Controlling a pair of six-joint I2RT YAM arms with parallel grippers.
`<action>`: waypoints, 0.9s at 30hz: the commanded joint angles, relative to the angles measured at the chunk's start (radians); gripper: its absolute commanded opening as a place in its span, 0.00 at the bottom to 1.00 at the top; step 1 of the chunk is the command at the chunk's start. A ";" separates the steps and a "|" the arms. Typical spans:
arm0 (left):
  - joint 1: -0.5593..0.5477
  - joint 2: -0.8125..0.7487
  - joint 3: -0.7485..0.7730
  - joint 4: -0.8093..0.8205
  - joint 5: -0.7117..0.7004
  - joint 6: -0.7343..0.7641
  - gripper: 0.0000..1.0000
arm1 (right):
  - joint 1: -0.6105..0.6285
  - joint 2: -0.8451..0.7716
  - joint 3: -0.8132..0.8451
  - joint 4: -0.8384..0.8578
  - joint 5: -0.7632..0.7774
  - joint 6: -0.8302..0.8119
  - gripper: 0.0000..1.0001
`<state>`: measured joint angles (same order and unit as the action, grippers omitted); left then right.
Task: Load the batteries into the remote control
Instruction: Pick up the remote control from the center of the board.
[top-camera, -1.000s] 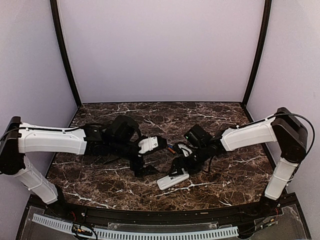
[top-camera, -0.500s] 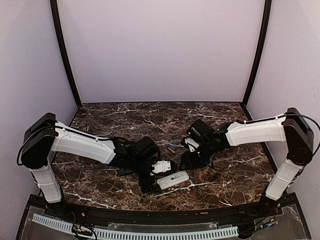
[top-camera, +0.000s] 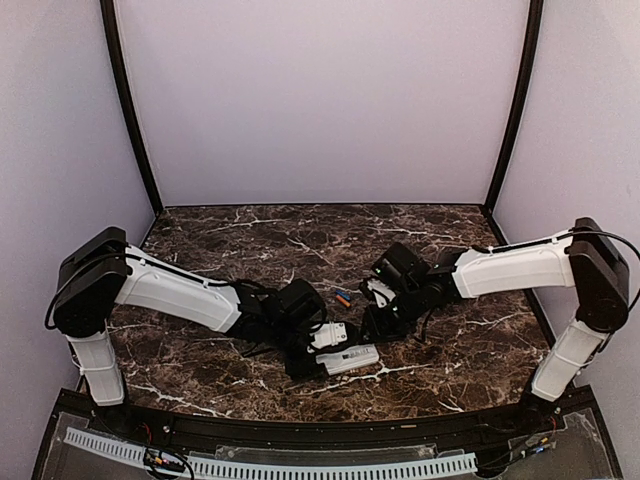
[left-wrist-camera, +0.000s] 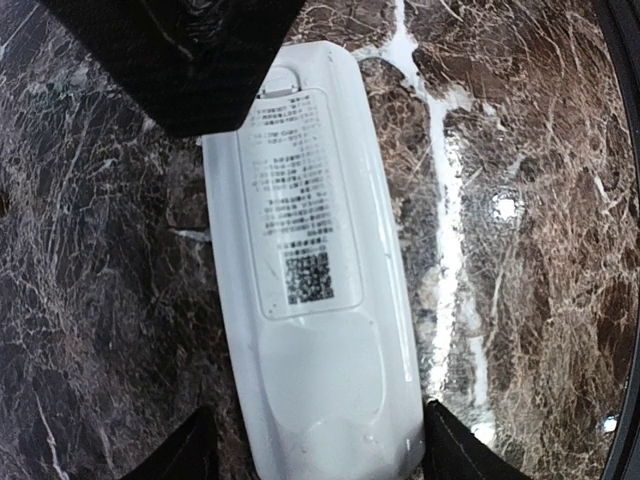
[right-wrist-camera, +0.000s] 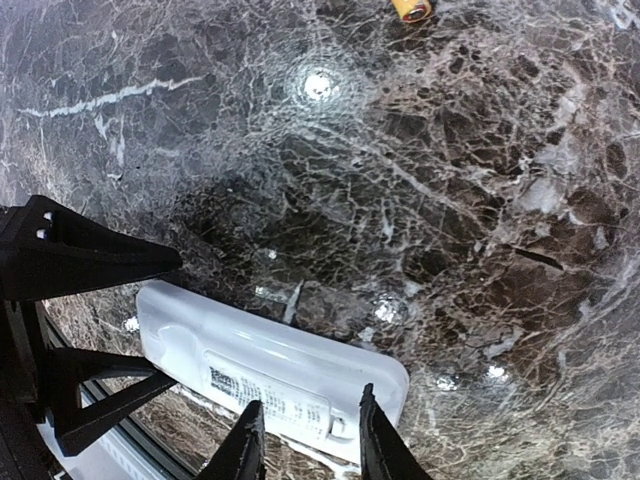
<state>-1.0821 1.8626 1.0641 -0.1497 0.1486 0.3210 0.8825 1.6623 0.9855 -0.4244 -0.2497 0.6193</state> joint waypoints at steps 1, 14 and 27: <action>-0.002 0.003 -0.028 0.018 -0.005 -0.014 0.66 | 0.017 0.007 -0.011 0.031 -0.011 0.024 0.28; -0.002 0.007 -0.037 0.030 0.015 -0.020 0.39 | 0.043 0.003 -0.027 -0.024 0.031 0.096 0.26; -0.001 -0.034 -0.043 0.084 -0.057 -0.038 0.00 | 0.049 -0.082 0.014 -0.123 0.122 0.083 0.36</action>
<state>-1.0821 1.8626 1.0477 -0.1085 0.1555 0.3012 0.9314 1.6428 0.9741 -0.4816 -0.1898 0.7147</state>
